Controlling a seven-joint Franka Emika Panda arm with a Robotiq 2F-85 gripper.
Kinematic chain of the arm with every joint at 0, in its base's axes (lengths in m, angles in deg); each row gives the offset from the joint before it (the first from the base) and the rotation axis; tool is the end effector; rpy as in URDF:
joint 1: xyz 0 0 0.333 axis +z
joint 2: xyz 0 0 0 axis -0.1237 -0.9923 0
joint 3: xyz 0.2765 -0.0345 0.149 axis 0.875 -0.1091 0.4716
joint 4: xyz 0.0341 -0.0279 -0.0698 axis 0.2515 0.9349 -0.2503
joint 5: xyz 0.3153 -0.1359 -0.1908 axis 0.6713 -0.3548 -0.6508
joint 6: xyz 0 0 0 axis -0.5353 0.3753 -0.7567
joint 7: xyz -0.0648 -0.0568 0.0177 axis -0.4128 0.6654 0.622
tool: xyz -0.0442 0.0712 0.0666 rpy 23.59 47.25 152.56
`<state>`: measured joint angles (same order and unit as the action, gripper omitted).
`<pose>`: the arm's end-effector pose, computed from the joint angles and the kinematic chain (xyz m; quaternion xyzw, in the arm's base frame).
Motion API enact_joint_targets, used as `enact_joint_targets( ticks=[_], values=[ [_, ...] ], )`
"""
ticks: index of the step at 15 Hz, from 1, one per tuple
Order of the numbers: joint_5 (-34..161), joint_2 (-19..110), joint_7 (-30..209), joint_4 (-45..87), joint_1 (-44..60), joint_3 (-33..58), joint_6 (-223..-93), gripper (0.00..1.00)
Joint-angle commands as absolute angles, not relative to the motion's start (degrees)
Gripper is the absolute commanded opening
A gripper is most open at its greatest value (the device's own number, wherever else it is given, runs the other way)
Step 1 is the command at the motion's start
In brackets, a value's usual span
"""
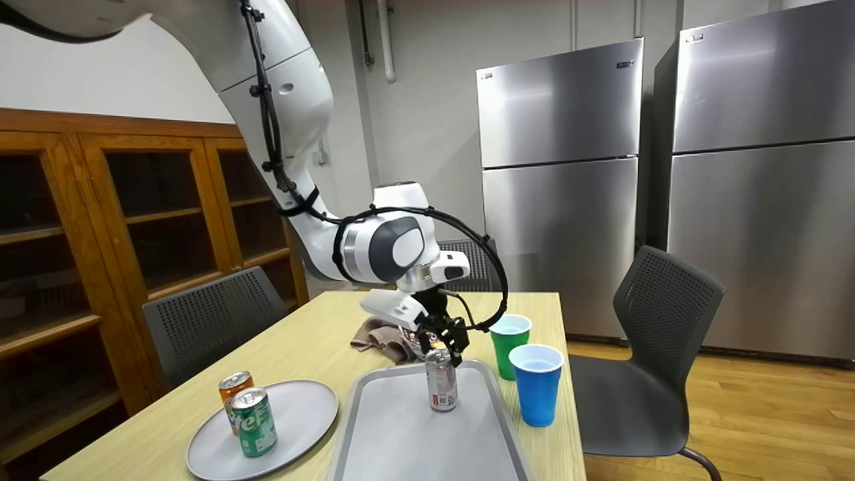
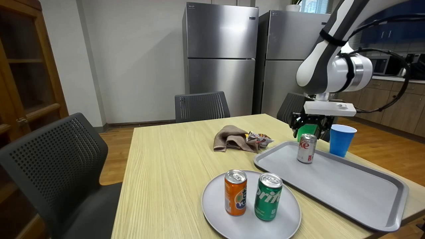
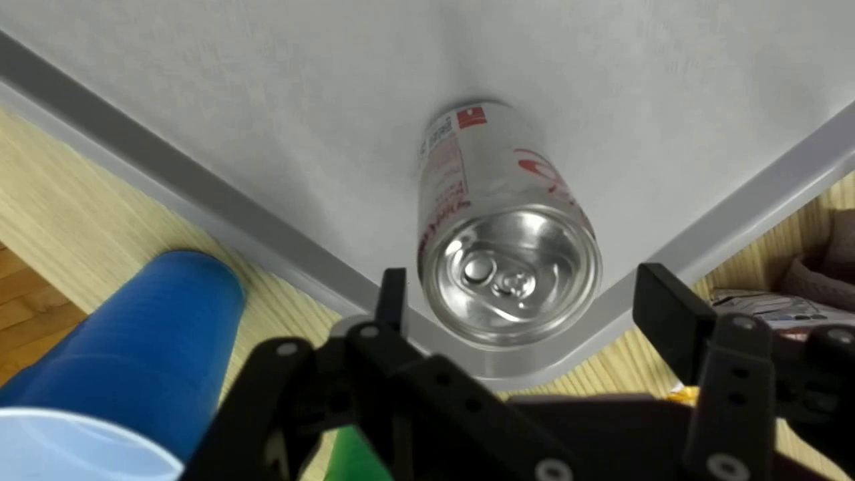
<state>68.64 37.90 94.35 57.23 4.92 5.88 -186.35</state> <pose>0.5459 -0.1278 0.2000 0.9740 -0.2039 0.0939 0.0304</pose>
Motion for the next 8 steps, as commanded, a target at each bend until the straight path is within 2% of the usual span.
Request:
enact_joint_targets(
  ticks=[1, 8],
  values=[
    [67.79, 42.25, 95.22, 58.32, 5.42, 5.69, -184.60, 1.00],
    [66.78, 50.15, 94.75, 61.73, 6.30, 6.97, -182.30, 1.00]
  ],
)
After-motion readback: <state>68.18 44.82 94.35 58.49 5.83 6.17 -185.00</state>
